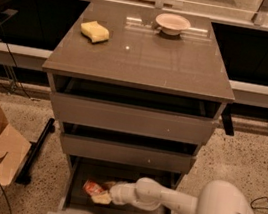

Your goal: Pick coke can from bottom drawer and place on counter

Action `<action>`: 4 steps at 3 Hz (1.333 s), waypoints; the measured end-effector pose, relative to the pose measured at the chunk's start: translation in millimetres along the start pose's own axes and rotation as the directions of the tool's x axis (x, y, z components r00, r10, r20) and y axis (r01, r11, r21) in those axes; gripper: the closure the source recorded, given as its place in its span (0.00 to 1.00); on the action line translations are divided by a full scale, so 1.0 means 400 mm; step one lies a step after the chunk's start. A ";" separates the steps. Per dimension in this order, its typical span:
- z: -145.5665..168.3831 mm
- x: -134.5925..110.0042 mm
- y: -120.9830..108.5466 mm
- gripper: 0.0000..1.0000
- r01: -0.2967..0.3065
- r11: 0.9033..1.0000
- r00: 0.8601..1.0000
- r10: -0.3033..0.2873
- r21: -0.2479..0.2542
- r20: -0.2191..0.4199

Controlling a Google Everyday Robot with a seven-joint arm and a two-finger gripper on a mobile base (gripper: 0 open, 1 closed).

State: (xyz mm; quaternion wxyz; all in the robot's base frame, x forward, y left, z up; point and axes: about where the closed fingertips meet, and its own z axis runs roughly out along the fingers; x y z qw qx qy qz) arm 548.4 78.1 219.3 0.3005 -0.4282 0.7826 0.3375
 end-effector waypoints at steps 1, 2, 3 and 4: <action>-0.123 -0.069 -0.014 1.00 0.011 0.999 0.998 -0.009 -0.035 0.057; -0.283 -0.125 0.009 1.00 0.035 0.998 0.996 -0.031 -0.052 0.085; -0.432 -0.176 0.066 1.00 0.079 0.996 0.993 -0.075 -0.041 0.094; -0.576 -0.247 0.119 1.00 0.153 0.988 0.982 -0.151 -0.003 0.116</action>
Offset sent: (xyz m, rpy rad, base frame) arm -0.0260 -0.1135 0.1893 0.1188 -0.0604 0.0827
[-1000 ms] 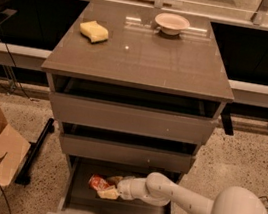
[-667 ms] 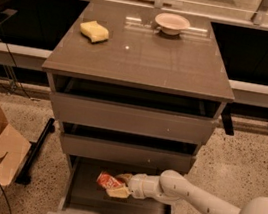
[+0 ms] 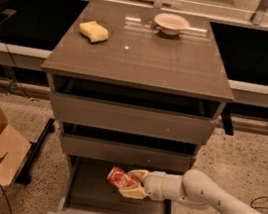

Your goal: Pick coke can from bottom drawer and place on counter

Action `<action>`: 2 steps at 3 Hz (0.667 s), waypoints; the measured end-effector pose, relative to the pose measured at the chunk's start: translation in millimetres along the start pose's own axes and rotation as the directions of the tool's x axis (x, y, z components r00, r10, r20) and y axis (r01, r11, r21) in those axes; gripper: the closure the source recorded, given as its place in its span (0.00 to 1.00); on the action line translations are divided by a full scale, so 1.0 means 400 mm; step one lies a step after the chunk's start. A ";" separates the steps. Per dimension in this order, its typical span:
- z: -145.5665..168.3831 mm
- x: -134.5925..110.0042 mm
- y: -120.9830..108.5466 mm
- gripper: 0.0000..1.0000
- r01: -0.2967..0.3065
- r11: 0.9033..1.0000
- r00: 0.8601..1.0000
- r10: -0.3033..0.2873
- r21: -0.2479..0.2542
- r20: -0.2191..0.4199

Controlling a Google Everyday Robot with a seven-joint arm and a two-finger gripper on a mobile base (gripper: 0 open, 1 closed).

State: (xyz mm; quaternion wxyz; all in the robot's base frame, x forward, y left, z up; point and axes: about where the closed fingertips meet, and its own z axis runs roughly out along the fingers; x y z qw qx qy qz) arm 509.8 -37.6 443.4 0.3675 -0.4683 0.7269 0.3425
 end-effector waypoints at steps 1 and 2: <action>-0.121 -0.131 0.007 1.00 0.107 0.993 0.994 -0.107 0.045 -0.001; -0.227 -0.297 0.003 1.00 0.227 0.970 0.974 -0.226 0.086 -0.023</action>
Offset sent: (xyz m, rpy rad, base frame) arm 0.0381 -0.0414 0.2717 -0.1848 -0.4145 0.0720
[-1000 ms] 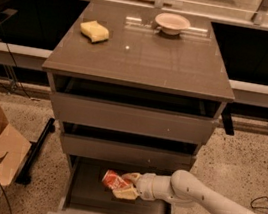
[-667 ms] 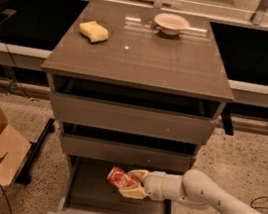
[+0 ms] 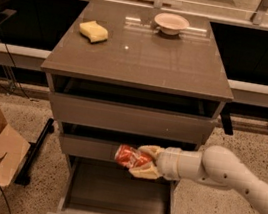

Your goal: Pick coke can from bottom drawer and place on counter

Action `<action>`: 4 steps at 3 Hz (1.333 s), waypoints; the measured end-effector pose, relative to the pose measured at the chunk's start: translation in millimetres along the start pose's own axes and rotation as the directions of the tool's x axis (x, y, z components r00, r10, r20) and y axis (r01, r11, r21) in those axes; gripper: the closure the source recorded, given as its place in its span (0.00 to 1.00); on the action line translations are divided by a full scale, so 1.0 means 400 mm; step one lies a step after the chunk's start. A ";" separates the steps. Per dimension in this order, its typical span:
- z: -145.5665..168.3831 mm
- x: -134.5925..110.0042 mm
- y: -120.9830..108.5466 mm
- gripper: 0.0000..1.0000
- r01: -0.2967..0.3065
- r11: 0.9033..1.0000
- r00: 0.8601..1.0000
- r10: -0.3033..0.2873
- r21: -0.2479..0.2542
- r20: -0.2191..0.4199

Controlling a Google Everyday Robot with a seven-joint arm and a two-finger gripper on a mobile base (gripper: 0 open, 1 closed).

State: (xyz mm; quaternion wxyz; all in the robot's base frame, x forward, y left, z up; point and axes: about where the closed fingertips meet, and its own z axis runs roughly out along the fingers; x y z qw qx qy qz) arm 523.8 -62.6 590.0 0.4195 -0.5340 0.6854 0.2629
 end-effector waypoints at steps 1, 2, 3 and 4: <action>-0.088 -0.174 -0.068 1.00 0.124 0.991 0.991 -0.121 0.048 -0.050; -0.109 -0.217 -0.079 1.00 0.156 0.986 0.986 -0.152 0.062 -0.062; -0.110 -0.217 -0.079 1.00 0.156 0.986 0.986 -0.152 0.062 -0.062; -0.128 -0.259 -0.085 1.00 0.221 0.973 0.972 -0.216 0.059 -0.088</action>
Offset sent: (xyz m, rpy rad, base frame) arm 0.0209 -0.0007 0.0797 -0.0847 -0.1116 0.0149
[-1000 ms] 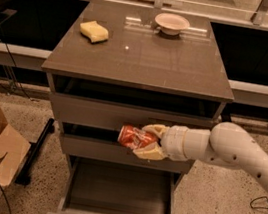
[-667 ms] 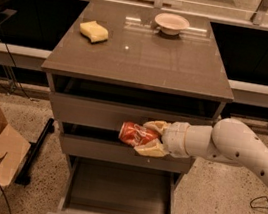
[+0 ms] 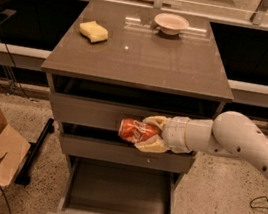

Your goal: Pick coke can from bottom drawer and place on counter

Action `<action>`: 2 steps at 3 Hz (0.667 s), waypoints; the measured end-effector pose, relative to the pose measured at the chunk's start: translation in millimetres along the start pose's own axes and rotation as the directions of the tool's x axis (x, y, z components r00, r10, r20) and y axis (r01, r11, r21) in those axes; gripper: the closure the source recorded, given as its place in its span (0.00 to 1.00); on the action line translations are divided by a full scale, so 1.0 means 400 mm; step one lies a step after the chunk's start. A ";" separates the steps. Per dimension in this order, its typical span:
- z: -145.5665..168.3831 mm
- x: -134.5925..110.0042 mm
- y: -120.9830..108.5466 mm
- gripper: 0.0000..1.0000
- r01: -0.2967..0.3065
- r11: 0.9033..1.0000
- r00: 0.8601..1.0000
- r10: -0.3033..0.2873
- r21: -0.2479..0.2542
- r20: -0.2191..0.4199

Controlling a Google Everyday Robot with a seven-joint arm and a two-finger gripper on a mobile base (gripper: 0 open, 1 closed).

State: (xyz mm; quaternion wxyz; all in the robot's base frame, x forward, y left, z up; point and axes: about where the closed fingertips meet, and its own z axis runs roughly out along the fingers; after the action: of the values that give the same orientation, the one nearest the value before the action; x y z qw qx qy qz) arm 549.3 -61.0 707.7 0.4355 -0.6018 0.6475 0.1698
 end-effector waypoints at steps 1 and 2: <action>-0.043 -0.063 -0.045 1.00 0.082 0.996 0.996 -0.081 0.024 -0.048; -0.084 -0.161 -0.111 1.00 0.179 0.982 0.979 -0.173 0.054 -0.104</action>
Offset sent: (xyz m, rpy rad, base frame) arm 0.0417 0.0120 0.1434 -0.2469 -0.2575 0.0279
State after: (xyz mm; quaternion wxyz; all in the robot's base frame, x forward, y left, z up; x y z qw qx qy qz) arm 571.6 -55.0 789.4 0.4352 -0.6504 0.6174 0.0798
